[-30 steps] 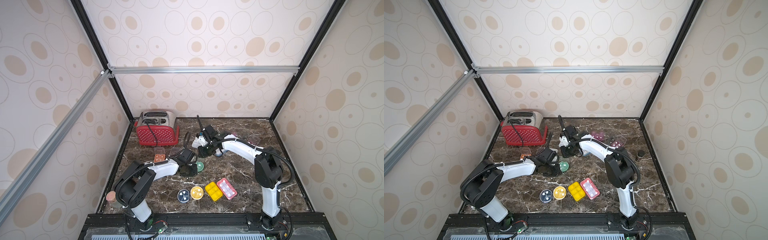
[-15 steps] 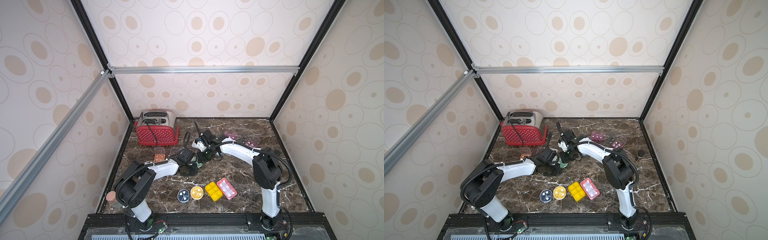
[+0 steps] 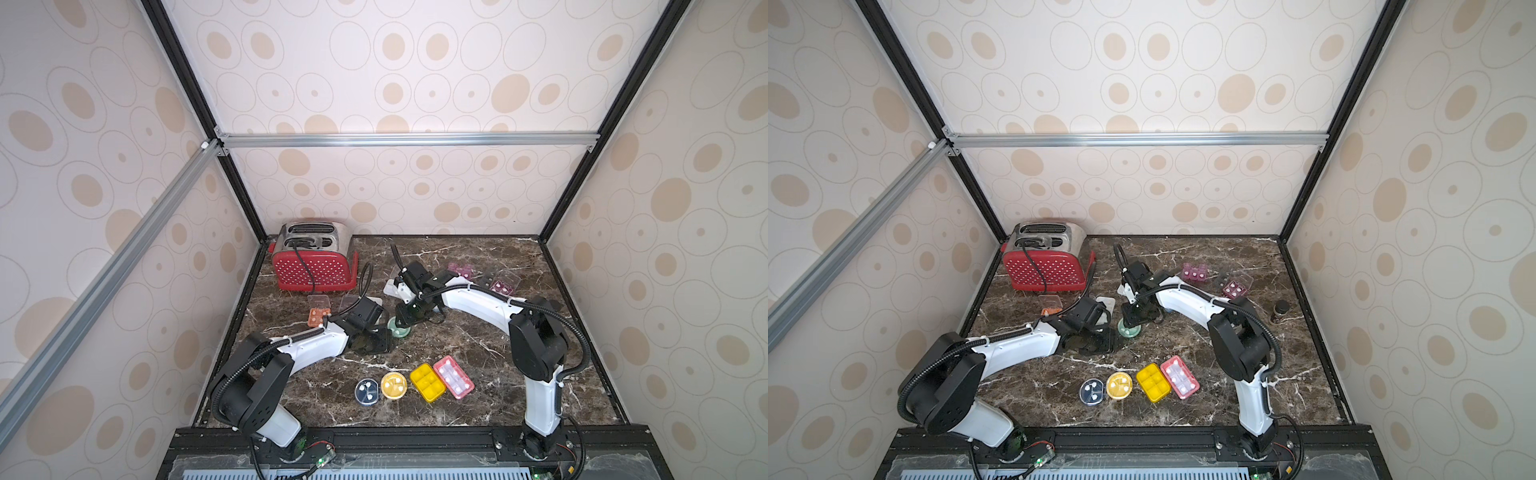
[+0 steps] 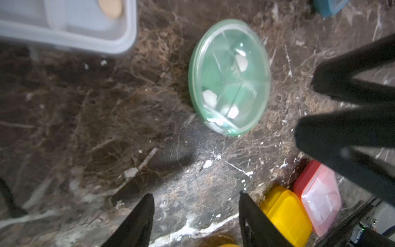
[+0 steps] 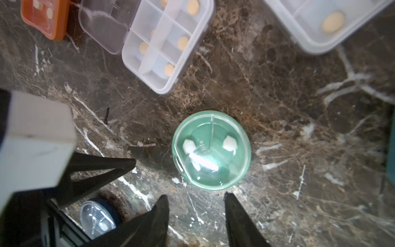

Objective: Close pillboxes
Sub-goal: Close the lid on the pillbox.

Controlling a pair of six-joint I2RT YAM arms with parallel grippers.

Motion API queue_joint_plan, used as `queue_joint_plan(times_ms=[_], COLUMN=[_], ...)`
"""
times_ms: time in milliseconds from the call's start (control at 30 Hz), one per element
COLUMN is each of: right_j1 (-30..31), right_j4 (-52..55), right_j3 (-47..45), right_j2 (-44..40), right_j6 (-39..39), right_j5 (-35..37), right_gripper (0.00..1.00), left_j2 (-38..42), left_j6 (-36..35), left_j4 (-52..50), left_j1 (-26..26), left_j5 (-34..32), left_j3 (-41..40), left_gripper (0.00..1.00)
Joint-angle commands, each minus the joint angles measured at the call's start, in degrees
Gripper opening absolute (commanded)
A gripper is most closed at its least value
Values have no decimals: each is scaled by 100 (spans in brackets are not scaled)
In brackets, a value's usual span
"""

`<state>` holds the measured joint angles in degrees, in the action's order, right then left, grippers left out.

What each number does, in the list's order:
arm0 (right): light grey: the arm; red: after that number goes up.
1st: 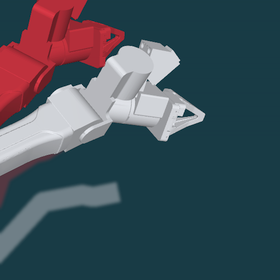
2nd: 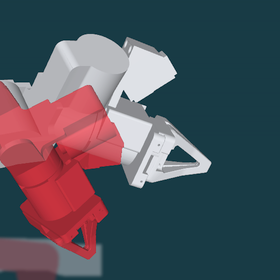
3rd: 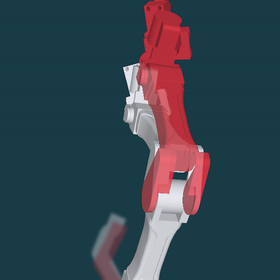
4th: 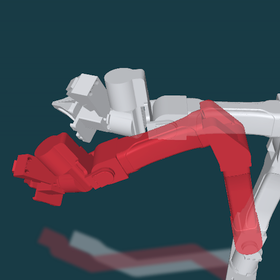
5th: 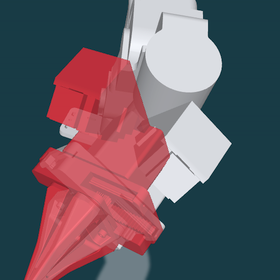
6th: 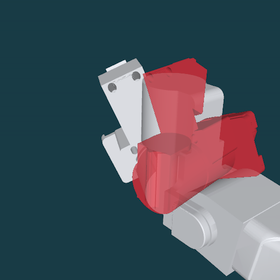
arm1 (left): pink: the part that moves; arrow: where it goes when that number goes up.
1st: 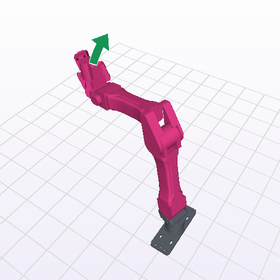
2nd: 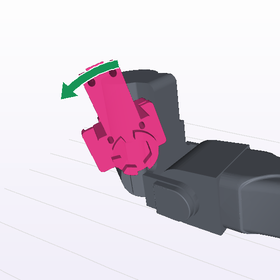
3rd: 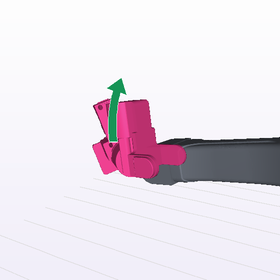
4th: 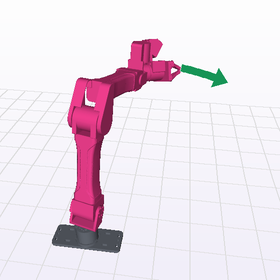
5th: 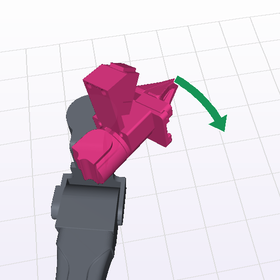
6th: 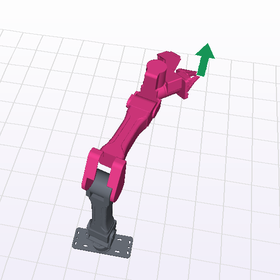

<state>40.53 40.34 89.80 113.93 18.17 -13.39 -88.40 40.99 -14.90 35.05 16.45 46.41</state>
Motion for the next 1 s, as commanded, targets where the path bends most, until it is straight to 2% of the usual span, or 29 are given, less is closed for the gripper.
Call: queue_joint_plan(times_ms=[0,67,133,233,333,433,533,633,700,800,967], right_j1=[-99,-154,-184,-264,-288,-327,-386,-432,-448,-559,-638], right_j4=[175,335,300,347,167,103,39,113,87,-131,-632], right_j3=[238,395,354,365,180,141,31,51,-65,-285,-637], right_j2=[223,265,208,226,221,243,245,262,223,223,200], right_j6=[81,27,-7,7,81,177,273,243,223,368,489], right_j5=[13,-38,85,-110,-105,-447,-370,-388,-230,-681,-928], right_gripper=[52,54,56,56,53,49,49,52,53,53,50], left_j2=[-52,-146,-138,-198,-376,-645,-812,-962,-952,-1010,-1024], left_j6=[-161,-250,-341,-506,-575,-489,-374,-362,-399,-310,-178], left_j4=[-196,-353,-563,-820,-935,-701,-631,-585,-663,-545,-347], left_j1=[-191,-367,-417,-473,-507,-520,-525,-517,-517,-517,-517], left_j5=[176,413,269,297,108,454,279,399,180,275,235], left_j3=[413,668,842,1150,1354,1525,1520,1537,1493,1440,1233], left_gripper=[67,67,67,67,67,67,67,69,70,70,70])
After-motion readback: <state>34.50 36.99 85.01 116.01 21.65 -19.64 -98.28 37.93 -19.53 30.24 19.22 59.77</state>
